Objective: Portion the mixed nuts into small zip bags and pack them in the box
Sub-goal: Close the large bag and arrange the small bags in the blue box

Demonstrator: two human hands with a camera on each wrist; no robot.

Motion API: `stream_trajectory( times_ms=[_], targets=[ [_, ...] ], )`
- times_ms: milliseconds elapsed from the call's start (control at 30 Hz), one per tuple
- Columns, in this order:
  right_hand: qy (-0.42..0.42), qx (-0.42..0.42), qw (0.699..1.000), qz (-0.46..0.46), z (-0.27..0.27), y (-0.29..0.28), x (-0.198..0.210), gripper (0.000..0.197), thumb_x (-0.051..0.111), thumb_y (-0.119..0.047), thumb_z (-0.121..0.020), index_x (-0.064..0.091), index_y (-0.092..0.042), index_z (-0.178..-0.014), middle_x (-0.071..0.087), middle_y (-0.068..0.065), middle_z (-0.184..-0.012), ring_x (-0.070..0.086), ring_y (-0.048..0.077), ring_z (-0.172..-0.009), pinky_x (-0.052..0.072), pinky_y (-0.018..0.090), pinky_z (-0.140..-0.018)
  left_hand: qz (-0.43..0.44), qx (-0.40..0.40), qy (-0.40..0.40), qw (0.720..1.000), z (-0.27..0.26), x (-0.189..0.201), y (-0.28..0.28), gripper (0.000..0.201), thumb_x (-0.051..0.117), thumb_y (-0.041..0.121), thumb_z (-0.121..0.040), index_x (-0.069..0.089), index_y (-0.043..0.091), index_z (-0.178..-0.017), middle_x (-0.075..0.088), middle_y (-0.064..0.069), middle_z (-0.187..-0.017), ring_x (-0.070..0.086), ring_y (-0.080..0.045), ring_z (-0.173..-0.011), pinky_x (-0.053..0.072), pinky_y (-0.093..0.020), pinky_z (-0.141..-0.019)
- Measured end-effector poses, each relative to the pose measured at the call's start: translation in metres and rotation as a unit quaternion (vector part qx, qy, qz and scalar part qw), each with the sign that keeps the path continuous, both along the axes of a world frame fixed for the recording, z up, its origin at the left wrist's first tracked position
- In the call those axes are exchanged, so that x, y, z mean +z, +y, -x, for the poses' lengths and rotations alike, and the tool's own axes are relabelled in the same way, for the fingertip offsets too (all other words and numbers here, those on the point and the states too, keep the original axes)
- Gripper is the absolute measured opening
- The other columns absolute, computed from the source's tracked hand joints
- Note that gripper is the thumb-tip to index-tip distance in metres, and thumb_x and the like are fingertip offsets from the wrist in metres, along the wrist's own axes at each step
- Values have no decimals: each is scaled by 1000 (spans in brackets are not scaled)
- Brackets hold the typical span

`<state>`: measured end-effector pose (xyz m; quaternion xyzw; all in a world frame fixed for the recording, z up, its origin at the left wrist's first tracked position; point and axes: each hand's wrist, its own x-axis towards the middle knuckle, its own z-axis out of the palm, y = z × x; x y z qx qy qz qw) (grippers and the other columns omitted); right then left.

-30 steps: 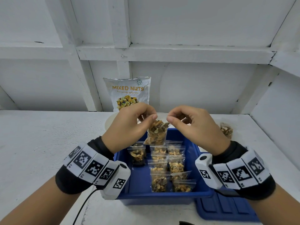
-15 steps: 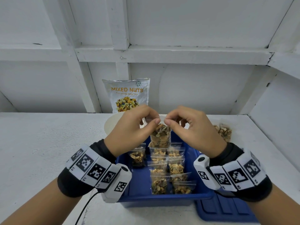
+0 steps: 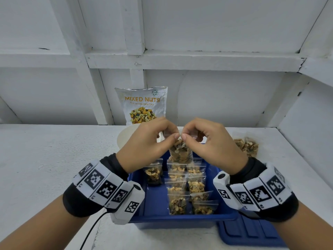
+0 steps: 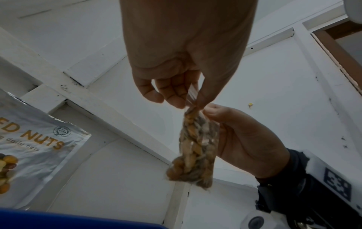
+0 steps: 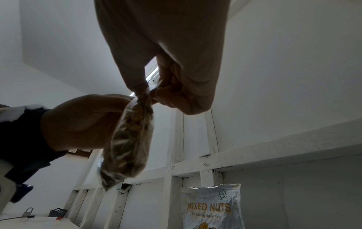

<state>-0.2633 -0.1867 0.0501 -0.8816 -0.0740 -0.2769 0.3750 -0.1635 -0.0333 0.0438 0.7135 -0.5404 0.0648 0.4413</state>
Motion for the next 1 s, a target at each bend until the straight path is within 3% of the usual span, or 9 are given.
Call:
stream_trajectory(
  times_ms=[233,333,400,500,533,600,667,767,1000],
  targets=[
    [101,-8,994,-31,4,-17,8,6,61,-20,-87,66,-21,-91,63,-12,-80,58,0,-78,44,11,-66,-64,-14,14,998,-14,7,12,11,53,39,-82,59,31,-78,61,17,-70,55,-1,-72,39,-8,-64],
    [116,-79,990,-21,1,-52,-1,9,58,-20,-89,63,-21,-96,63,-13,-87,57,-4,-77,41,3,-69,-119,-13,31,992,-29,-2,21,10,62,25,-86,61,28,-77,62,22,-79,54,2,-72,38,-7,-63],
    [117,-159,980,-16,-4,-86,-20,13,57,-16,-90,64,-13,-100,65,-2,-92,56,2,-78,39,3,-68,-162,-15,56,985,-38,-16,24,14,61,38,-83,64,26,-78,63,17,-86,56,-2,-74,39,-8,-63],
    [164,-265,950,10,-10,-135,-55,20,54,-12,-91,64,-2,-106,65,12,-103,54,16,-86,38,18,-74,-235,-11,91,968,-44,-38,28,16,53,53,-75,60,38,-77,65,16,-83,59,-6,-79,46,-14,-68],
    [184,-299,936,22,-10,-152,-66,22,53,-11,-91,64,0,-107,65,14,-106,54,19,-87,39,23,-76,-257,-17,97,961,-46,-45,29,7,57,47,-79,58,41,-77,66,14,-79,60,-6,-81,48,-18,-71],
    [220,-362,905,52,-9,-183,-85,24,52,-10,-91,63,0,-110,63,19,-113,56,28,-96,42,30,-84,-299,-23,83,950,-47,-55,28,18,61,28,-88,56,41,-78,66,14,-82,59,-6,-86,49,-20,-75],
    [281,-419,859,87,-5,-204,-100,29,52,-11,-89,61,-5,-116,55,21,-123,49,37,-111,43,40,-93,-342,-25,69,937,-45,-62,26,16,59,23,-90,58,36,-81,65,12,-88,59,-3,-85,47,-15,-76],
    [350,-463,805,121,5,-221,-115,37,51,-9,-88,57,-12,-124,47,18,-132,41,39,-118,40,45,-93,-377,-14,36,925,-43,-74,21,11,55,23,-92,65,20,-95,66,6,-97,56,0,-83,44,-15,-79],
    [327,-472,810,120,16,-235,-134,25,54,-9,-87,64,-7,-110,62,20,-113,54,39,-103,48,42,-83,-457,48,-83,884,-36,-82,11,21,44,29,-95,60,17,-101,65,0,-101,59,-15,-92,43,-23,-75]
  ],
)
